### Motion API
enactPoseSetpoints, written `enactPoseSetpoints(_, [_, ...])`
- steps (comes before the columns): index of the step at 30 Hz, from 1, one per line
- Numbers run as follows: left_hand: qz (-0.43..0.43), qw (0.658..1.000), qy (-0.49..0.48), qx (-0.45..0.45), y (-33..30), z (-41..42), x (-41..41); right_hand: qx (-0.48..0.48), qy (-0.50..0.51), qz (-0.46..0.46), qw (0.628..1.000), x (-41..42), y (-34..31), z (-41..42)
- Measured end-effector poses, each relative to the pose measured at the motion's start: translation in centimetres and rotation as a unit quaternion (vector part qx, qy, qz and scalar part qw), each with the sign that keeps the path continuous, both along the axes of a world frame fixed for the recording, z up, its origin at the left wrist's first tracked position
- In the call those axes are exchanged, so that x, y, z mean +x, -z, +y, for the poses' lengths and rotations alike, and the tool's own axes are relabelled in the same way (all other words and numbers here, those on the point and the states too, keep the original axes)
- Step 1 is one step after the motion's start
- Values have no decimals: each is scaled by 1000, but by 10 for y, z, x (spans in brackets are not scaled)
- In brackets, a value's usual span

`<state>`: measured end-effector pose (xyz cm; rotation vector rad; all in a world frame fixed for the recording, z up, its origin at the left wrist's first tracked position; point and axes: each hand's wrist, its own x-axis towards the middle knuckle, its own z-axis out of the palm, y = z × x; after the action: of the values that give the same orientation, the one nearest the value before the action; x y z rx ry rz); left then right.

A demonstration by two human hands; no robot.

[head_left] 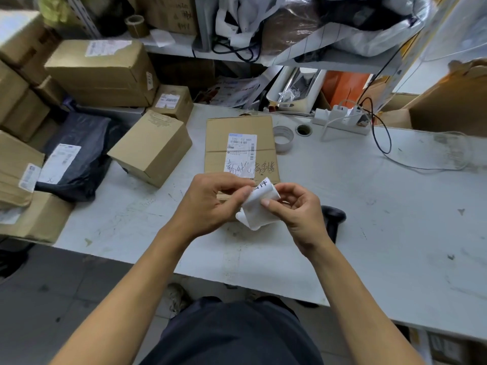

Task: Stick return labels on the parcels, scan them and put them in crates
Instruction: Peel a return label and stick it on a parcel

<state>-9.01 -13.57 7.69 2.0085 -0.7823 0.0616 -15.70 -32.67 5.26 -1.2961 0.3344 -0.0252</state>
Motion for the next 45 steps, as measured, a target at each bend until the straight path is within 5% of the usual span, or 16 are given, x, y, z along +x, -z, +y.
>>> enactPoseSetpoints(9, [24, 992, 108, 63, 4, -8, 3, -24, 4, 4, 1000, -4, 11, -6])
enactPoseSetpoints(13, [15, 987, 95, 132, 11, -10, 2, -40, 5, 10, 999, -4, 11, -5])
enactPoseSetpoints(18, [71, 990, 77, 95, 19, -11, 0, -41, -16, 19, 999, -2, 16, -6])
enactPoseSetpoints(23, [172, 984, -18, 28, 26, -8, -1, -40, -54, 20, 998, -3, 24, -9])
enactPoseSetpoints(28, [336, 919, -187, -85, 32, -5, 17, -35, -69, 19, 997, -10, 26, -13])
enactPoseSetpoints(30, [283, 925, -241, -79, 33, 2, 26, -56, -64, 42, 995, -14, 30, -19])
enactPoseSetpoints(32, [74, 958, -277, -1, 37, 12, 37, -132, -58, 91, 985, -18, 38, -24])
enactPoseSetpoints(35, [-248, 928, -251, 119, 50, 19, 57, -299, -30, 193, 934, -19, 55, -29])
enactPoseSetpoints(37, [-334, 909, -151, 200, 68, 18, 63, -359, -22, 245, 900, -20, 66, -29])
enactPoseSetpoints(41, [-231, 942, -45, 241, 87, 28, 55, -436, -82, 260, 857, -15, 84, -26])
enactPoseSetpoints(45, [-62, 971, -51, 225, 82, 39, 49, -380, 78, 138, 911, 5, 74, -13])
